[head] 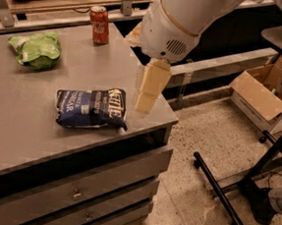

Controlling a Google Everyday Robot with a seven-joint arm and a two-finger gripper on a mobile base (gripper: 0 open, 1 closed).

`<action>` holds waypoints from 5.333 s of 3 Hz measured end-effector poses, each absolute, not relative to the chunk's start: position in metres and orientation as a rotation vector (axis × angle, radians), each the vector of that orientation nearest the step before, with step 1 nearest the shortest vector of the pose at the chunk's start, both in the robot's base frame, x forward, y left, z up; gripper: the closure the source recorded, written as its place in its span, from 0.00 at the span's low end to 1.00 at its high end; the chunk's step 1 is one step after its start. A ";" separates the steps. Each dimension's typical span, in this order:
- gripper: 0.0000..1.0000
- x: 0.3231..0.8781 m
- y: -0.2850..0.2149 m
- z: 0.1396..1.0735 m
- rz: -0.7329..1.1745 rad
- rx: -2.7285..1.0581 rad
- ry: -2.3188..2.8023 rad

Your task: Move blue chip bag near green rice chip bag

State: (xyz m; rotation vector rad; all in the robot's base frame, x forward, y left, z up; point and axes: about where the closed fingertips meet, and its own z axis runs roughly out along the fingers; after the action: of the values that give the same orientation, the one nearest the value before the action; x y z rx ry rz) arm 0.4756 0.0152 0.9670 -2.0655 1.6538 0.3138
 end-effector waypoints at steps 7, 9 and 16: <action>0.00 0.496 0.080 0.854 0.554 -2.071 1.687; 0.00 0.505 0.075 0.830 0.508 -2.108 1.739; 1.00 0.511 0.072 0.877 0.504 -1.986 1.666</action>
Offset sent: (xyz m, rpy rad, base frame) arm 0.0277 0.0268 -0.0954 0.0682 0.1805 -0.0339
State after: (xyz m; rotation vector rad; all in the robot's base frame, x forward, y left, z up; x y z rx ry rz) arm 0.5111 0.0721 0.8770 -1.9858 1.6662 0.5039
